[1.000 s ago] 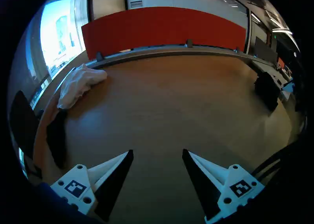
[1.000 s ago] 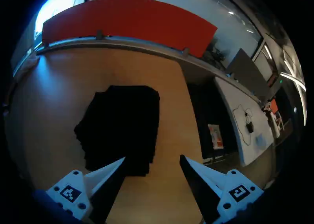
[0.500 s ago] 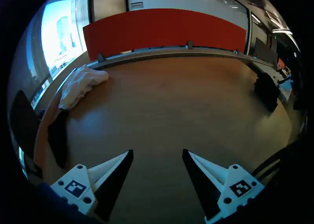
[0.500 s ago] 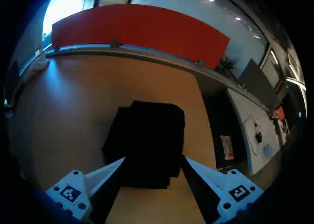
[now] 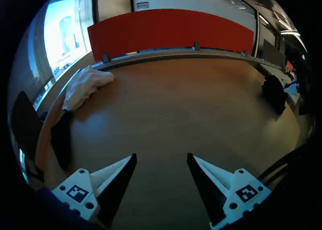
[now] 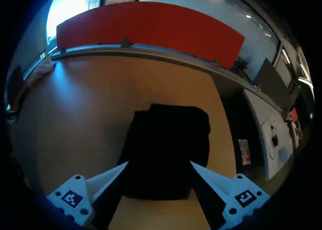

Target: Fold towel

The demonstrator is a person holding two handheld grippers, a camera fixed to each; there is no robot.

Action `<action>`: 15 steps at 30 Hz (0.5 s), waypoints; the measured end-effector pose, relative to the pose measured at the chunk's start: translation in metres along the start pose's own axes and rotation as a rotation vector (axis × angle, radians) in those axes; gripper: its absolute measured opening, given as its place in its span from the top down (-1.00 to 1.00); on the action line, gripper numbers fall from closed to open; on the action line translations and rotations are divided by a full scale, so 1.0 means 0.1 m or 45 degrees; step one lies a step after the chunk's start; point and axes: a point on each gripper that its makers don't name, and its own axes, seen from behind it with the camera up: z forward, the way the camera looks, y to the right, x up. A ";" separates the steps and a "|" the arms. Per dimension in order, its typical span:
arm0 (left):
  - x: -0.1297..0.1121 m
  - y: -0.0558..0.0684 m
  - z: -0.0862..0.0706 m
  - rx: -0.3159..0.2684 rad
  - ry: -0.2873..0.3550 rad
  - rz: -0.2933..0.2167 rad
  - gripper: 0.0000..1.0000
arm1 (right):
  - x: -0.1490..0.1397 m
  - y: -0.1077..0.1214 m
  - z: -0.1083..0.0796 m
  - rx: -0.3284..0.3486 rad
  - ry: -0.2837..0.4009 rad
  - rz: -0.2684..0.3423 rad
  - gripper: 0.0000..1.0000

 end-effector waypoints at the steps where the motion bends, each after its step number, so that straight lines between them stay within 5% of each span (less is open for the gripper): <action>1: 0.00 0.00 0.00 0.000 0.000 0.000 -0.85 | -0.04 0.00 0.01 0.001 -0.009 0.000 -0.93; 15: 0.02 0.01 0.03 0.000 -0.004 0.012 -0.85 | -0.23 -0.01 0.06 0.012 -0.039 0.028 -0.93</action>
